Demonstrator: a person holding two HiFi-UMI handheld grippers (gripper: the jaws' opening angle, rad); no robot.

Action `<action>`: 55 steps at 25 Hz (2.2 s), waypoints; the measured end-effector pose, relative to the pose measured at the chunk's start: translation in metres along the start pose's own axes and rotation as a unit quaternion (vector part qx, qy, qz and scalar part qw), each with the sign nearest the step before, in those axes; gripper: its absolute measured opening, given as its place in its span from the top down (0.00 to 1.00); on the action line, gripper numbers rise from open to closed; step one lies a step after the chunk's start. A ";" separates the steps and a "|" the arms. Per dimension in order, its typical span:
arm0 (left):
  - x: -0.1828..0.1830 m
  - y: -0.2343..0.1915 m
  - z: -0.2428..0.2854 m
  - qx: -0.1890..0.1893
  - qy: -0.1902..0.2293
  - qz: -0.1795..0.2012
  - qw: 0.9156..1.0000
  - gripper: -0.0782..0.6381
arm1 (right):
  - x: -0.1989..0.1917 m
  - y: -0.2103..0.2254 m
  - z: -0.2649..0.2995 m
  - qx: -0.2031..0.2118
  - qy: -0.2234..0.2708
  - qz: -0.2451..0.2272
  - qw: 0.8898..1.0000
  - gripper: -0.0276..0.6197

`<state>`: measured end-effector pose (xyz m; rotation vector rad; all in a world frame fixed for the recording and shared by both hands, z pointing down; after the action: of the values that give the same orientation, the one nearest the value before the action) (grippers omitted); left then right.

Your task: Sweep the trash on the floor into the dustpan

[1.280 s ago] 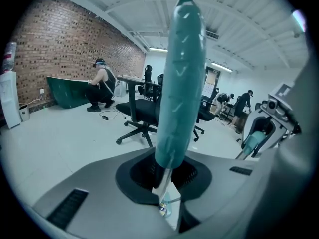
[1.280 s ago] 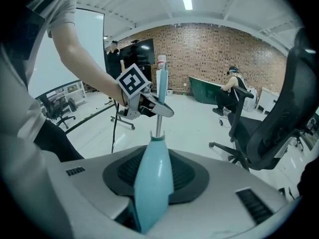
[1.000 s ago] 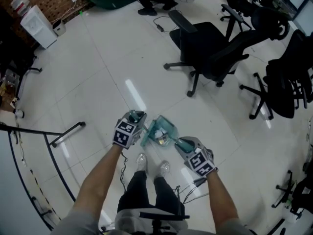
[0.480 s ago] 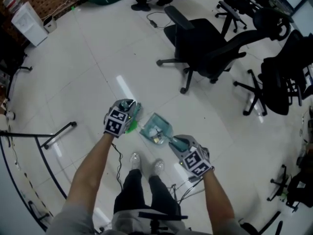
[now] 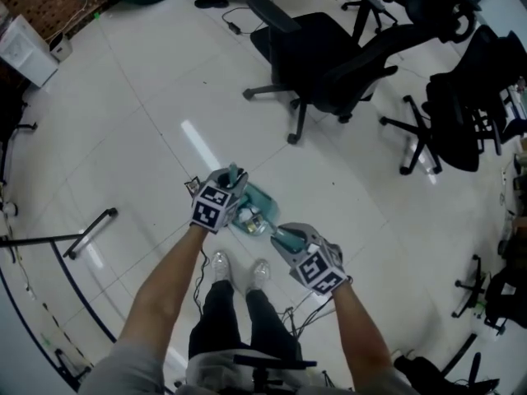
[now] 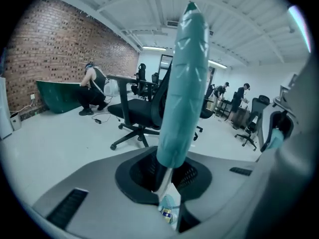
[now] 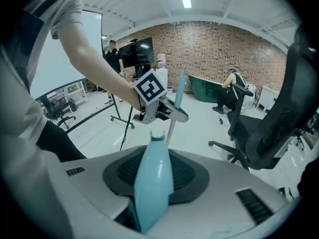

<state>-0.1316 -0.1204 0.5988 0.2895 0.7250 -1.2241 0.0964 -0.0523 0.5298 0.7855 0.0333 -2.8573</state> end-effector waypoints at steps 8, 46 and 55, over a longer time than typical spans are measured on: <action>0.010 -0.004 -0.030 0.013 -0.001 0.011 1.000 0.85 | -0.014 0.011 -0.004 0.007 0.010 -0.002 1.000 0.78; -0.040 -0.202 -0.075 0.091 -0.028 -0.051 0.994 0.85 | 0.162 0.005 0.085 0.033 -0.008 -0.051 0.998 0.78; -0.019 -0.152 -0.054 0.034 -0.035 -0.030 0.998 0.85 | 0.143 0.015 0.079 0.039 0.006 -0.041 0.998 0.78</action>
<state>-0.2940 -0.1270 0.5970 0.2808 0.6359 -1.3106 -0.0616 -0.0965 0.5257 0.8339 -0.0472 -2.9479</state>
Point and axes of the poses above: the fingertips, and each gripper's own axes: z forward along the fingers, y to its right, x out of its top, the point moved 10 cm from there along -z, backward along the fingers, and after that the axes turned 15 degrees about -y, right-handed, at the moved point
